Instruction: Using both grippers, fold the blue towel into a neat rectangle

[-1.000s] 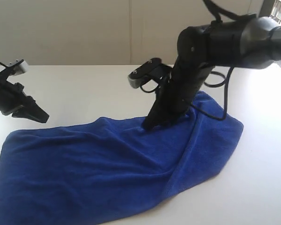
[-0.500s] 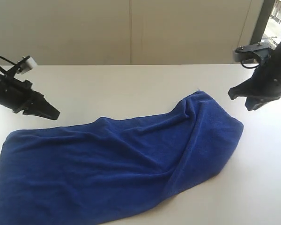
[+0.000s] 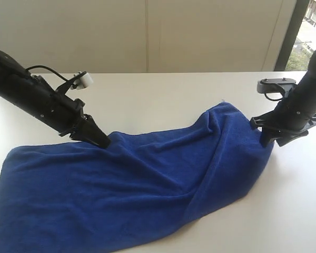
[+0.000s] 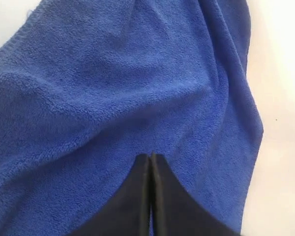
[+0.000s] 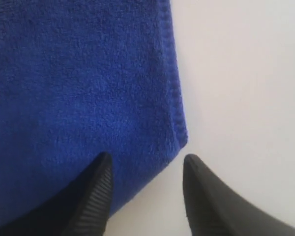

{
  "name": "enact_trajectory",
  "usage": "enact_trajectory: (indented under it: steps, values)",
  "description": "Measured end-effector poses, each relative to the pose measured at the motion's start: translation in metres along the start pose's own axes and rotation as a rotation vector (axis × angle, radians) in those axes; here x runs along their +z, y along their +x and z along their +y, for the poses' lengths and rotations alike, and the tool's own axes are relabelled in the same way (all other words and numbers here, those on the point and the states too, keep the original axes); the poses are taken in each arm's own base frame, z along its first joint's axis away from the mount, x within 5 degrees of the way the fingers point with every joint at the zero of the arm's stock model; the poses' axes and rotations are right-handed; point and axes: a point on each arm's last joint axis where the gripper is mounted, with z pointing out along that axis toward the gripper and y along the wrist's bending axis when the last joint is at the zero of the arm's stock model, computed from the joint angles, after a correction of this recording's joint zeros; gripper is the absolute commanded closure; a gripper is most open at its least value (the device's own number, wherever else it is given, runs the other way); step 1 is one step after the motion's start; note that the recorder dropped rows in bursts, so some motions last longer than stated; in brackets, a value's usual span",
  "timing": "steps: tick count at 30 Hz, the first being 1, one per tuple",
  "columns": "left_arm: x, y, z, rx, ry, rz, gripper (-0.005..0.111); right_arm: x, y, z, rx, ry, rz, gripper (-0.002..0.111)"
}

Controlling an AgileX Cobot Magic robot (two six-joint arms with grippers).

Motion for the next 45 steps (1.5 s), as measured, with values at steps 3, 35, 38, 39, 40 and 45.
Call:
enact_trajectory:
  steps: [3,35,38,39,40,45]
  values:
    - [0.001,0.0,-0.001,0.006,0.0,0.005,0.107,0.007,0.0,-0.001,0.013,-0.006,0.008,0.065]
    - [0.001,0.001,0.002,0.022,-0.023,0.019,0.107,-0.01,-0.036,0.168,-0.264,-0.225,-0.156,0.104]
    - [0.001,0.001,0.002,0.022,-0.023,0.019,0.107,-0.008,-0.03,0.197,-0.318,-0.256,-0.158,0.088]
    - [0.001,0.001,0.002,0.022,-0.023,0.019,0.107,-0.007,-0.028,0.204,-0.34,-0.262,-0.155,0.079]
    - [0.001,0.001,0.002,0.022,-0.023,0.019,0.107,-0.006,-0.026,0.211,-0.359,-0.268,-0.153,0.07]
    - [0.001,0.001,0.002,0.022,-0.023,0.019,0.107,-0.008,-0.024,0.219,-0.425,-0.267,-0.161,0.051]
